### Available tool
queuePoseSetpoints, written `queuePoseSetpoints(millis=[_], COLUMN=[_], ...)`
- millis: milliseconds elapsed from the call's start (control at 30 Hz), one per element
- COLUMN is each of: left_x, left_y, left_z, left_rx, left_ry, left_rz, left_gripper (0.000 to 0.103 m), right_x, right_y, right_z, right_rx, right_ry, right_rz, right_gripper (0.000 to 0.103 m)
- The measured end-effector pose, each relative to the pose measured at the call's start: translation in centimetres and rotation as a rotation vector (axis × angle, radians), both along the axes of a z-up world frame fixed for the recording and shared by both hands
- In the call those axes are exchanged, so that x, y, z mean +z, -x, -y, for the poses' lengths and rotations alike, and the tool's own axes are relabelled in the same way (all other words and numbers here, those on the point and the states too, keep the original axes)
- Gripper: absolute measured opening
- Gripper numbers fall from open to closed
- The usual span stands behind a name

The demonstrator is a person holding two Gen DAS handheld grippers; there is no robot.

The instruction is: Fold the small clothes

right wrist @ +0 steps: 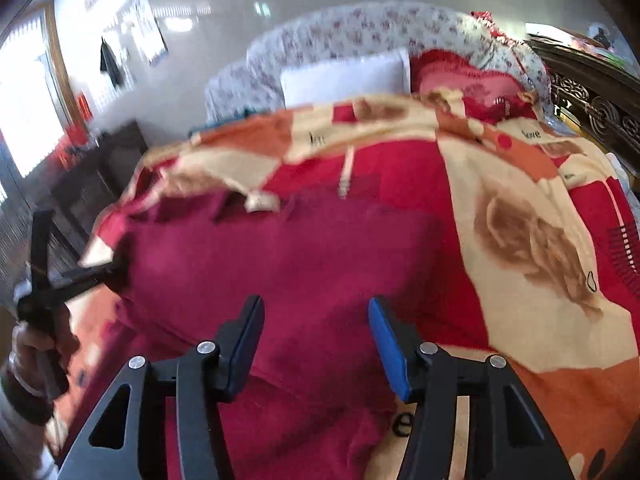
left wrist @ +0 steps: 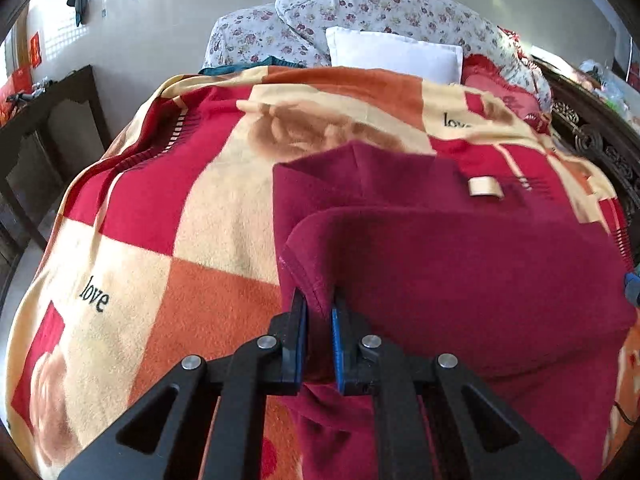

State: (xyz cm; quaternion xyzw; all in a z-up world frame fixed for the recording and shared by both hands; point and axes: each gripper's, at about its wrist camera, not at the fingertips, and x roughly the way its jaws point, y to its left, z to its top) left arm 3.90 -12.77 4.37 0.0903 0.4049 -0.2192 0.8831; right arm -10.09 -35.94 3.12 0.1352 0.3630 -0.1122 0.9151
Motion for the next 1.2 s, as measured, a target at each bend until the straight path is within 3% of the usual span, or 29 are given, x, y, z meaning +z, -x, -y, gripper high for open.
queuePoseSetpoints(millis=[167, 300, 400, 500, 567, 633, 767, 900, 1067, 1200], left_x=[0.4, 0.5, 0.2, -0.2, -0.4, -0.5, -0.4, -0.5, -1.0, -1.2], left_y=[1.2, 1.6, 1.6, 1.7, 1.8, 2.0, 2.4, 2.8, 2.3, 2.2], left_z=[0.0, -0.3, -0.1, 0.1, 0.0, -0.2, -0.6, -0.7, -0.6, -0.9], left_rx=[-0.019, -0.014, 0.0, 0.011, 0.017, 0.022, 0.024, 0.022, 0.028, 0.036], left_ry=[-0.02, -0.019, -0.03, -0.043, -0.045, -0.05, -0.043, -0.04, -0.05, -0.035], left_rz=[0.04, 0.046, 0.057, 0.07, 0.074, 0.078, 0.074, 0.077, 0.073, 0.057], left_gripper=[0.011, 0.013, 0.016, 0.023, 0.027, 0.04, 0.046, 0.06, 0.061, 0.062], right_x=[-0.5, 0.5, -0.3, -1.7, -1.3, -0.4, 1.1, 1.2, -1.2, -0.9], right_y=[1.1, 2.2, 2.1, 2.1, 2.5, 3.1, 3.8, 3.2, 1.7, 2.0], right_z=[-1.6, -2.4, -2.6, -2.0, -2.1, -2.2, -3.0, -3.2, -1.8, -1.9], right_rx=[0.024, 0.027, 0.014, -0.009, -0.019, -0.023, -0.017, -0.029, -0.074, -0.075], right_ry=[0.145, 0.152, 0.186, 0.164, 0.14, 0.115, 0.092, 0.073, 0.07, 0.073], right_rz=[-0.083, -0.058, -0.101, -0.122, -0.106, -0.079, -0.025, 0.005, -0.06, -0.06], right_gripper=[0.056, 0.056, 0.056, 0.057, 0.058, 0.058, 0.058, 0.058, 0.058, 0.059])
